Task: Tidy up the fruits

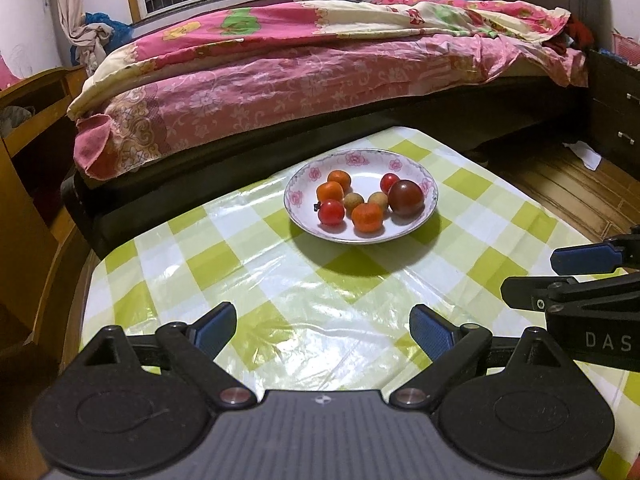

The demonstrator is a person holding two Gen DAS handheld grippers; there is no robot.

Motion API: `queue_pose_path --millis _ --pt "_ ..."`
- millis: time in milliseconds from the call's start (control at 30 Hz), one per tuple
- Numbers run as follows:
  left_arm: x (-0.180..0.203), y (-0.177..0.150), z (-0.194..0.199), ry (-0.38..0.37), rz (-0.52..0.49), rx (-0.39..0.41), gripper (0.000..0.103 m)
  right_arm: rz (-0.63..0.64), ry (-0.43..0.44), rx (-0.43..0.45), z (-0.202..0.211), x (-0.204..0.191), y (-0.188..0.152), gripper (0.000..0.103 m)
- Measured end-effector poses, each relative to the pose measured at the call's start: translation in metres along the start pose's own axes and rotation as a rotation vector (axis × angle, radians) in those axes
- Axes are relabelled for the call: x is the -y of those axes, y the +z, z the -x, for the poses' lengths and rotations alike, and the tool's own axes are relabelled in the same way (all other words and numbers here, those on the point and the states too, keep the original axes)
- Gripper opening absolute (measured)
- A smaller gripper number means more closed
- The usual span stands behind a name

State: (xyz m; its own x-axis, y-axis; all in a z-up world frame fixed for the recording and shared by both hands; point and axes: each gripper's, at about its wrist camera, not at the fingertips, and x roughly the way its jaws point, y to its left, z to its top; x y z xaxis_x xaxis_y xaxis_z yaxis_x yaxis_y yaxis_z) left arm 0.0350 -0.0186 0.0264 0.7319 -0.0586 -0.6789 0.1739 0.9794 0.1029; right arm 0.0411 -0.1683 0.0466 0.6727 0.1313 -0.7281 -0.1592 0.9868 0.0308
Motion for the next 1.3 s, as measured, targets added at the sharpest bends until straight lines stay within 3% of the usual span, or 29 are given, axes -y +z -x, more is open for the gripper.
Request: queue_pose_path --millis 1300 --pt "0.011 -0.028 0.015 0.034 -0.052 -0.025 0.1 -0.003 -0.029 -0.052 0.009 -0.011 -0.029 0.046"
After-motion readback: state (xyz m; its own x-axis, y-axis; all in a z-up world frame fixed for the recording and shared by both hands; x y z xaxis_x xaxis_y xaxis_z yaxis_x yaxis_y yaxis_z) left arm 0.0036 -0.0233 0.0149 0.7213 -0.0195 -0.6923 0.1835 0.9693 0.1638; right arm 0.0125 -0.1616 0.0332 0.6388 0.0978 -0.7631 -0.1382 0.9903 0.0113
